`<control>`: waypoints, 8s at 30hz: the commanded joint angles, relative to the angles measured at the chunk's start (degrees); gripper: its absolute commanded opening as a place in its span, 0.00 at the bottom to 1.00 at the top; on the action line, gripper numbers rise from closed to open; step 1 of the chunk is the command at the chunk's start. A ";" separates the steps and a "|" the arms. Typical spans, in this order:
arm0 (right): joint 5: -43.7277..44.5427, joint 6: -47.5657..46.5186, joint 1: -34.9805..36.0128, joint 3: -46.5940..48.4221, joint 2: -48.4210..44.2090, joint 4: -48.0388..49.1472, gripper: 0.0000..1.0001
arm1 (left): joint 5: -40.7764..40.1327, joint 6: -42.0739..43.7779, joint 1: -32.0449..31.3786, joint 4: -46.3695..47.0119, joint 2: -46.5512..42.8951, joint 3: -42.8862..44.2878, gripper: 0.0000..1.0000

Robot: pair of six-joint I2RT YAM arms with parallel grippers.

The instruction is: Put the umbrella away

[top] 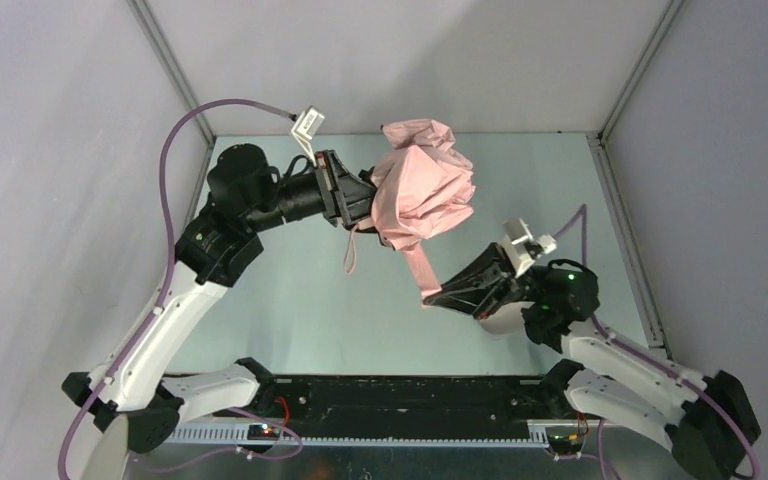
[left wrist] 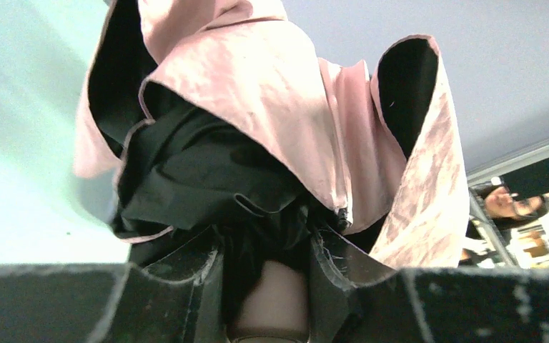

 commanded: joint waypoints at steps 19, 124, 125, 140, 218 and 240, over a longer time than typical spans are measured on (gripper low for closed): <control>19.74 48.72 -13.72 18.04 -1.72 -16.49 0.00 | -20.35 43.63 -14.86 5.64 -1.87 -16.08 0.00; 16.00 -12.02 -8.37 65.20 49.48 -114.42 0.00 | -79.82 97.70 -51.37 39.62 36.12 -40.07 0.00; 15.86 -12.10 -8.37 65.40 49.85 -114.47 0.00 | -79.44 98.00 -51.35 39.68 36.87 -39.93 0.00; 19.68 -15.88 -7.82 62.92 67.20 -113.58 0.00 | -67.66 86.70 -53.32 40.31 54.95 -32.13 0.01; 13.32 -10.53 -14.48 45.04 55.76 -98.27 0.00 | -51.09 7.84 -22.51 4.85 41.22 -27.83 0.24; 0.28 -6.68 -18.76 41.27 43.71 -97.62 0.00 | -80.19 43.05 -40.26 4.66 43.86 -22.33 0.00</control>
